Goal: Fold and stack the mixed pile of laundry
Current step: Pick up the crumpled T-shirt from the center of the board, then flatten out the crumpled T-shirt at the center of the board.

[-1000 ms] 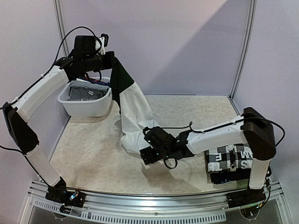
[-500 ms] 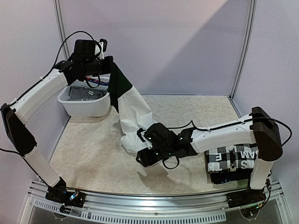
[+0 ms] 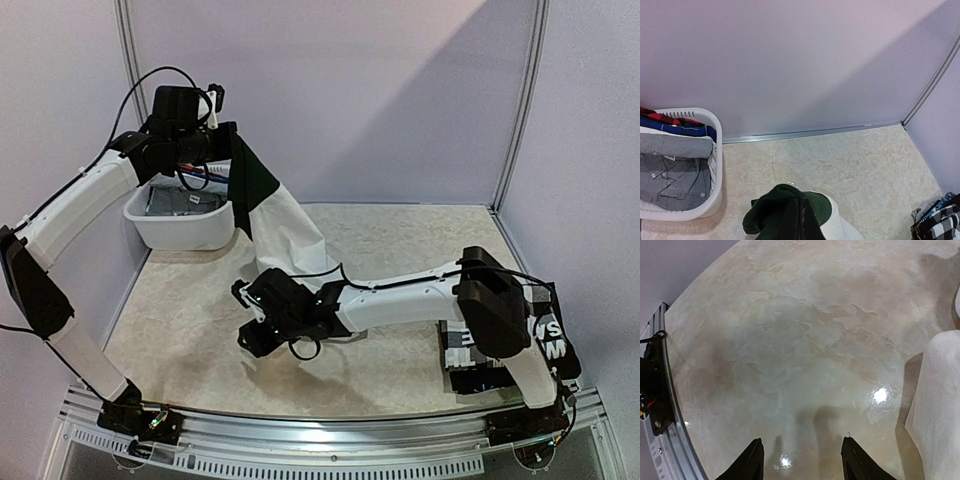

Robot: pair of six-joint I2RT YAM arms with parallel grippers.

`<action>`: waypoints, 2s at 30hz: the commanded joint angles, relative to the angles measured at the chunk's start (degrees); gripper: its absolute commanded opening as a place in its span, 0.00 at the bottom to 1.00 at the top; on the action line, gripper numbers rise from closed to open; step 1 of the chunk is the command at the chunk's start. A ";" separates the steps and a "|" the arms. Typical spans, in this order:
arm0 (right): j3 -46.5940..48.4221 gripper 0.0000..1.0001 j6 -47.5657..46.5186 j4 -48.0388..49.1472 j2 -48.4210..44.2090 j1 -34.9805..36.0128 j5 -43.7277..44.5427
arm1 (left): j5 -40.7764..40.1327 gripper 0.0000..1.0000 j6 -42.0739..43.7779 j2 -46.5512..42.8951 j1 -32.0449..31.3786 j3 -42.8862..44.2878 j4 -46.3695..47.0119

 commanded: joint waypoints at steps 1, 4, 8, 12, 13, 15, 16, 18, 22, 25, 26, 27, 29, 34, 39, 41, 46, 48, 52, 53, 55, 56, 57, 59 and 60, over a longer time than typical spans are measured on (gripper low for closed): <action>2.83 0.54 0.48 -4.73 4.20 -3.83 3.01 | -0.14 0.00 1.32 -2.22 0.48 -1.22 -0.49; 2.24 0.55 1.42 -5.35 4.41 -5.54 4.41 | -0.40 0.00 1.60 -2.64 0.67 -1.72 -0.74; 1.83 0.58 0.20 -7.04 4.44 -7.55 5.71 | -0.46 0.00 1.95 -3.06 0.90 -2.17 -0.70; -2.79 0.59 0.12 -4.53 1.51 -9.31 5.81 | -0.50 0.00 2.10 -3.06 1.03 -2.44 -0.72; -3.44 0.59 -0.09 -4.23 0.44 -9.67 5.92 | -0.54 0.00 2.05 -2.94 1.10 -2.48 -0.70; -3.80 0.59 -0.56 -4.37 -0.56 -10.17 5.94 | -0.51 0.00 2.11 -2.82 1.12 -2.57 -0.64; -3.96 0.59 -0.93 -4.34 -1.03 -10.43 5.98 | -0.44 0.00 2.03 -2.74 1.12 -2.57 -0.63; -4.26 0.60 -1.39 -4.34 -1.50 -11.19 6.24 | -0.37 0.00 2.10 -2.65 1.04 -2.57 -0.63; -4.41 0.59 -1.85 -4.11 -1.05 -12.30 6.16 | -0.59 0.00 2.24 -2.62 1.09 -2.66 -0.85; -3.87 0.54 -1.90 -4.55 0.88 -12.44 6.63 | -0.67 0.00 2.50 -2.71 1.07 -2.74 -0.89; -3.59 0.51 -1.84 -4.87 1.42 -12.39 6.76 | -0.79 0.00 2.53 -2.76 1.11 -2.75 -0.92; -3.47 0.47 -1.82 -5.18 2.26 -12.42 7.19 | -0.88 0.00 2.55 -2.80 1.19 -2.82 -0.92; -3.48 0.37 -1.66 -6.04 3.15 -12.22 9.23 | -0.82 0.00 2.50 -2.88 1.21 -2.96 -0.76; -3.51 0.28 -2.40 -8.50 4.52 -10.95 14.06 | -1.05 0.00 2.55 -3.02 1.20 -3.68 -0.59; -3.34 0.12 -2.59 -9.58 5.61 -9.87 16.43 | -1.19 0.00 2.24 -3.62 1.45 -5.47 0.33; -3.33 0.04 -2.59 -10.05 5.68 -9.58 16.27 | -1.37 0.00 2.12 -3.96 1.67 -6.06 0.46; -5.86 0.00 -2.65 -10.19 2.07 -8.94 13.50 | -2.79 0.00 1.83 -5.75 1.91 -7.39 -0.48; -8.64 0.00 -2.78 -9.41 -2.50 -8.96 11.36 | -3.89 0.00 1.71 -7.05 1.87 -7.85 -1.34; -15.48 0.00 -3.46 -9.34 -14.87 -8.99 10.20 | -5.49 0.00 1.80 -11.32 1.87 -8.74 -3.85; -16.95 0.00 -3.68 -9.58 -18.50 -8.94 10.14 | -5.93 0.00 1.84 -12.60 1.90 -9.07 -4.59; -19.40 0.00 -4.21 -11.11 -25.50 -9.04 10.85 | -6.95 0.00 1.67 -15.49 1.90 -9.84 -5.74; -20.56 0.00 -4.32 -11.74 -28.92 -9.05 11.36 | -7.32 0.00 1.62 -17.10 1.91 -10.05 -6.42; -21.58 0.00 -4.35 -12.20 -31.54 -9.04 11.70 | -7.62 0.00 1.66 -18.71 1.91 -10.08 -7.10; -23.14 0.00 -4.62 -13.57 -38.45 -9.07 12.84 | -8.01 0.00 1.65 -21.89 1.91 -9.70 -8.87; -23.72 0.00 -4.74 -14.36 -41.84 -9.11 13.72 | -8.11 0.00 1.65 -23.25 1.91 -9.24 -9.86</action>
